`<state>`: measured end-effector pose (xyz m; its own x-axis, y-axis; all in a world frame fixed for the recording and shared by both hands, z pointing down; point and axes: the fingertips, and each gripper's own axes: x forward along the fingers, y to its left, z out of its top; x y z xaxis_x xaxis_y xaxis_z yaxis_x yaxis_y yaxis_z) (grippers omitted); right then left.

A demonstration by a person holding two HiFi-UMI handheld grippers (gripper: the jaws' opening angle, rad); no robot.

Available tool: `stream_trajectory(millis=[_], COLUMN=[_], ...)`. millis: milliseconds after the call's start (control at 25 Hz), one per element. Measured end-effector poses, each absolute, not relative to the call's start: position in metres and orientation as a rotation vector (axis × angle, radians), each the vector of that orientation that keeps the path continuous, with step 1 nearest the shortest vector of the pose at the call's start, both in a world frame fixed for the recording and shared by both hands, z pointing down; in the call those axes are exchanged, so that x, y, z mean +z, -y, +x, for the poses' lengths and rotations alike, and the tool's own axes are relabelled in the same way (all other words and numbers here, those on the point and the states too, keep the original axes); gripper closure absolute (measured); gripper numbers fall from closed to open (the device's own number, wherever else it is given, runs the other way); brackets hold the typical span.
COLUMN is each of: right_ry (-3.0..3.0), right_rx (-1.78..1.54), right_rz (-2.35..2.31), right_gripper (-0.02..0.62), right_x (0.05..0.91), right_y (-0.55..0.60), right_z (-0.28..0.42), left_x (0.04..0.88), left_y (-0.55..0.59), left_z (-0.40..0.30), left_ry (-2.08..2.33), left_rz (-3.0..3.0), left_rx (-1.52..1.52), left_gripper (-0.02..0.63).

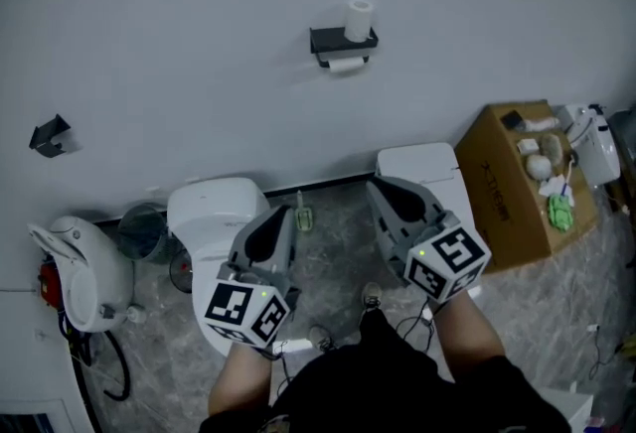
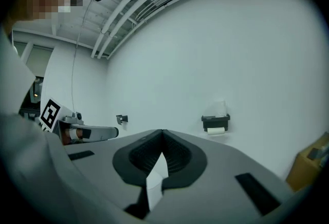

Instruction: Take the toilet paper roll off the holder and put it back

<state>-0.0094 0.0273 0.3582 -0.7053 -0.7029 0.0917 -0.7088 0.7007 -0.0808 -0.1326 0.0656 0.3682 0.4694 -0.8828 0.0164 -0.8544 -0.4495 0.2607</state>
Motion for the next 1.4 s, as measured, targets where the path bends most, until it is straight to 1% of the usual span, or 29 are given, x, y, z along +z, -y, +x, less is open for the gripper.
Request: stream_trajectory(millis=[240,520,680,1080,1400], right_ry=[2.781,2.775,2.798,2.894,2.936], right_rx=[0.144,0.138,0.162,0.242,0.256], right_rz=[1.31,1.347,1.323,1.217,1.125], right_gripper=[0.597,0.597,0.597,0.597,0.597], right_x=[0.35,0.343,0.346,0.356,0.361], right_y=[-0.056,-0.068,-0.072,-0.096,-0.114], right_z=[0.016,0.051,0.078,0.164,0.198], left_x=[0.361,0.355,0.357,0.355,0.357], left_y=[-0.081,-0.089,-0.093,-0.124,-0.147], left_z=[-0.11,-0.077,-0.049,0.049,0.088], left_ry=[1.375,1.351,1.377,1.462,1.535], left_rz=[2.554,2.576,2.553,2.543,2.511], left_rx=[-0.21,-0.208,-0.184,-0.089,-0.081], left_gripper=[0.601,0.601,0.601,0.601,0.601])
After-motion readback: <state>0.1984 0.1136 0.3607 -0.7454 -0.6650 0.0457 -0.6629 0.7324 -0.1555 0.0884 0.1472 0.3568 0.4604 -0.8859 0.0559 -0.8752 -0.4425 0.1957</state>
